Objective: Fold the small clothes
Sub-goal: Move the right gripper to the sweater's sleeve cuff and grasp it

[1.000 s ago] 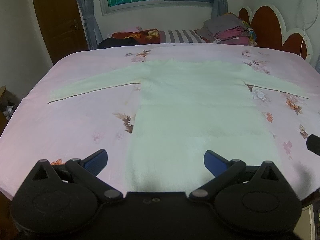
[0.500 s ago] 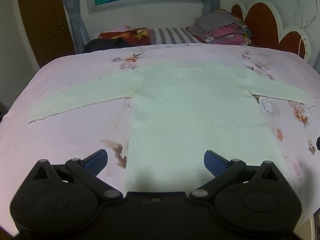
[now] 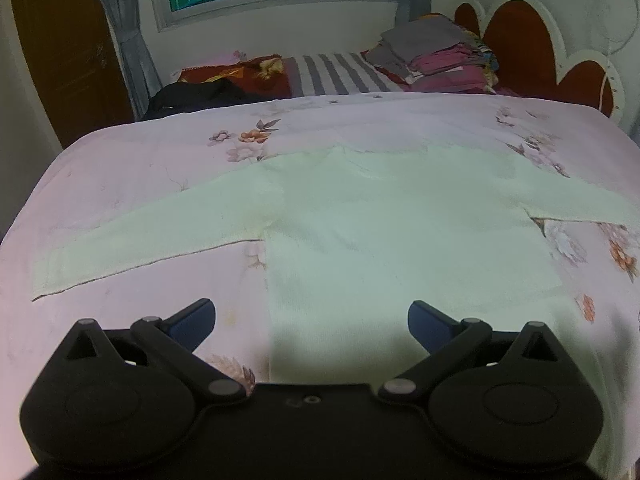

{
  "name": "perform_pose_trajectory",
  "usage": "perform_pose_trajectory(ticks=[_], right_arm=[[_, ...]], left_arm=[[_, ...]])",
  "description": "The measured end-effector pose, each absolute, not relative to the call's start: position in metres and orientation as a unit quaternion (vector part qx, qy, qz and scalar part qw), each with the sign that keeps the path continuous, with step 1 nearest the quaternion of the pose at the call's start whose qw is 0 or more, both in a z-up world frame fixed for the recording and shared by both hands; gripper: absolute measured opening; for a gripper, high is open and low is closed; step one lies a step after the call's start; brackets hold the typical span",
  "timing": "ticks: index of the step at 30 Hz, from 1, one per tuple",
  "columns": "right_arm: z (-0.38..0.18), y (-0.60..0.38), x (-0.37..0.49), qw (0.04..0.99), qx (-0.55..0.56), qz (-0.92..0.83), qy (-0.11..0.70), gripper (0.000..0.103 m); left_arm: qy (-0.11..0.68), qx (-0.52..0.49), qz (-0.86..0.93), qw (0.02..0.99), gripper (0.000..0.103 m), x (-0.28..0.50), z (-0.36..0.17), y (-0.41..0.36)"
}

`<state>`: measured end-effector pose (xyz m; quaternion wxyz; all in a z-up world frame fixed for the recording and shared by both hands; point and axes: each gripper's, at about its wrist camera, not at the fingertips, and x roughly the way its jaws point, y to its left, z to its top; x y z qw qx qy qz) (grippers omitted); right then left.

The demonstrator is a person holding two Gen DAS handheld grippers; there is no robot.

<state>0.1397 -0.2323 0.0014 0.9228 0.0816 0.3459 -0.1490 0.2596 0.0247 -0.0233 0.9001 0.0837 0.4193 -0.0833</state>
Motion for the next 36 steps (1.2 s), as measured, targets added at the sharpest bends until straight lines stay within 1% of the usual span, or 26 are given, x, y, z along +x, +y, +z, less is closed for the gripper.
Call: perform_pose_trajectory(ticks=[6,12,18,20,24,29,34,35,36], right_arm=[[-0.014,-0.260,0.169,0.920,0.078,-0.145,0.355,0.103],[-0.041,-0.311,0.208,0.918,0.082,-0.126,0.367,0.103],[-0.071,-0.374,0.239,0.914,0.083,-0.133,0.374,0.103],[-0.082,-0.398,0.248,0.911,0.083,-0.145,0.376,0.103],[-0.108,-0.456,0.261,0.898,0.117,-0.176,0.386,0.102],[-0.135,-0.521,0.267,0.876,0.150,-0.227,0.399,0.102],[-0.155,-0.568,0.263,0.852,0.199,-0.267,0.404,0.102],[-0.157,-0.575,0.262,0.848,0.211,-0.271,0.403,0.097],[-0.160,-0.583,0.262,0.845,0.225,-0.271,0.402,0.074]], left_arm=[[0.432,0.075,-0.055,0.897,0.102,0.286,-0.040,0.009],[0.450,0.034,-0.038,0.892,0.102,0.313,-0.055,-0.014],[0.436,0.041,-0.023,0.899,0.102,0.339,-0.071,-0.047],[0.433,0.041,-0.028,0.900,0.101,0.348,-0.078,-0.056],[0.437,0.056,-0.029,0.897,0.098,0.362,-0.090,-0.071],[0.438,0.072,-0.019,0.896,0.098,0.369,-0.101,-0.079],[0.439,0.080,-0.011,0.895,0.093,0.372,-0.106,-0.081],[0.440,0.080,-0.010,0.894,0.092,0.373,-0.106,-0.080],[0.441,0.080,-0.008,0.894,0.091,0.374,-0.106,-0.080]])
